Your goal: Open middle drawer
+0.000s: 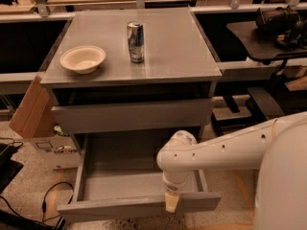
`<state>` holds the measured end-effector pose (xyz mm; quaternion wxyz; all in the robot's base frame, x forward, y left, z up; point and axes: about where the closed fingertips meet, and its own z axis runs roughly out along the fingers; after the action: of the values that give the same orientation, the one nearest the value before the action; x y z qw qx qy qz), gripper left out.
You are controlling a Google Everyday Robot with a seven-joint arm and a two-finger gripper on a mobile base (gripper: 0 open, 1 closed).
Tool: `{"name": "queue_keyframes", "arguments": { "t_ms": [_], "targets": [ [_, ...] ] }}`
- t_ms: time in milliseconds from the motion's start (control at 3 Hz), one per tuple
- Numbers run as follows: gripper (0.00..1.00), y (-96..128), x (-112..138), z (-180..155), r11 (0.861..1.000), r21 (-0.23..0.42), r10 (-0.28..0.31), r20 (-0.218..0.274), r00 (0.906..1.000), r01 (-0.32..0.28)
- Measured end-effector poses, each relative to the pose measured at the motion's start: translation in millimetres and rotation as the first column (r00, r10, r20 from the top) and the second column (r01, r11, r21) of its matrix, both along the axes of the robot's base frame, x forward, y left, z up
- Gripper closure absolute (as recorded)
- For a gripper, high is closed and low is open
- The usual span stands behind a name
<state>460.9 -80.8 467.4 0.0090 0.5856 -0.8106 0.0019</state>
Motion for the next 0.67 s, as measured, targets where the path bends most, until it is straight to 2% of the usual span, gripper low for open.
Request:
{"name": "queue_keyframes", "arguments": {
  "t_ms": [333,667],
  "targets": [
    [0.54,-5.7,4.4,45.0,0.999,-0.039,0.010,0.042,0.9991,-0.009],
    [0.85,-30.2,24.9,68.3,0.999,-0.004,0.036,0.103,0.9941,-0.036]
  ]
}}
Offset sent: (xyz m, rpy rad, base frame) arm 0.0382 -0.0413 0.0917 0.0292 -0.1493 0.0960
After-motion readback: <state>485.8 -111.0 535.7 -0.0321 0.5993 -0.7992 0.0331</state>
